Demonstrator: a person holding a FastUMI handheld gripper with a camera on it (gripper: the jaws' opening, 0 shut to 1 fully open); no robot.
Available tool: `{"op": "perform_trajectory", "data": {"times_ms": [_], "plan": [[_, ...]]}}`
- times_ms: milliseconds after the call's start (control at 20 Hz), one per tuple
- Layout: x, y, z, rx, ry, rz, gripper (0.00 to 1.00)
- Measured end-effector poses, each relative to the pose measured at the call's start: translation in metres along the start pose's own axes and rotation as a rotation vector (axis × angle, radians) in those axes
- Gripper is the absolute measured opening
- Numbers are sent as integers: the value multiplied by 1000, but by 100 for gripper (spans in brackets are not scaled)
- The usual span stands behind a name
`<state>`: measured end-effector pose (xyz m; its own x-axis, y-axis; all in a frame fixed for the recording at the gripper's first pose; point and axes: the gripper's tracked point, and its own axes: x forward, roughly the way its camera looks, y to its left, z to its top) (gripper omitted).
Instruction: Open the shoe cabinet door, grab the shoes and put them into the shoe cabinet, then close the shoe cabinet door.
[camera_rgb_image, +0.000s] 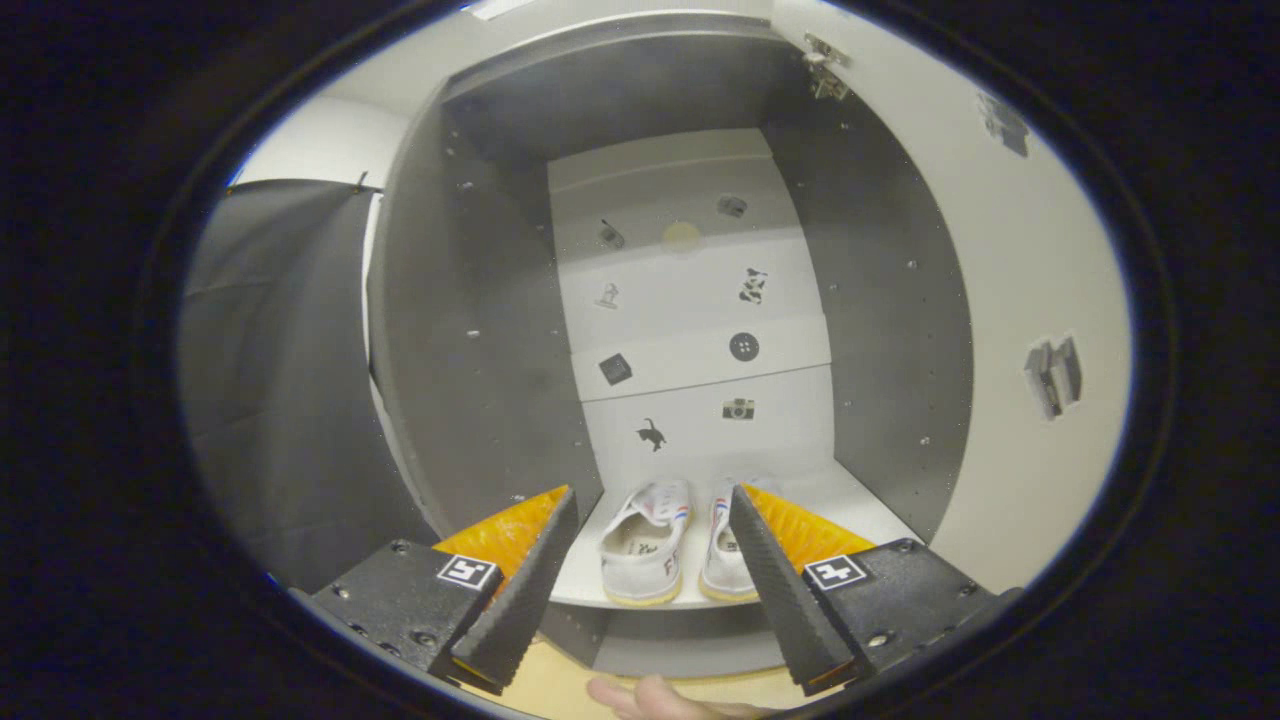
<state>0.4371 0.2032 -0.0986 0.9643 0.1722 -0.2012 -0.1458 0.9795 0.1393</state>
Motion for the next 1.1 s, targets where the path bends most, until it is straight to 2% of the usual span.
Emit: {"op": "perform_trajectory", "data": {"times_ms": [300, 450, 800, 950, 1100], "plan": [[-94, 22, 5, -30, -86, 23, 97], [-146, 22, 2, -37, -88, 11, 97], [-277, -3, 14, -134, -128, -64, 97], [-316, -12, 21, -180, -142, -79, 97], [-344, -33, 20, -176, -119, -74, 97]]}}
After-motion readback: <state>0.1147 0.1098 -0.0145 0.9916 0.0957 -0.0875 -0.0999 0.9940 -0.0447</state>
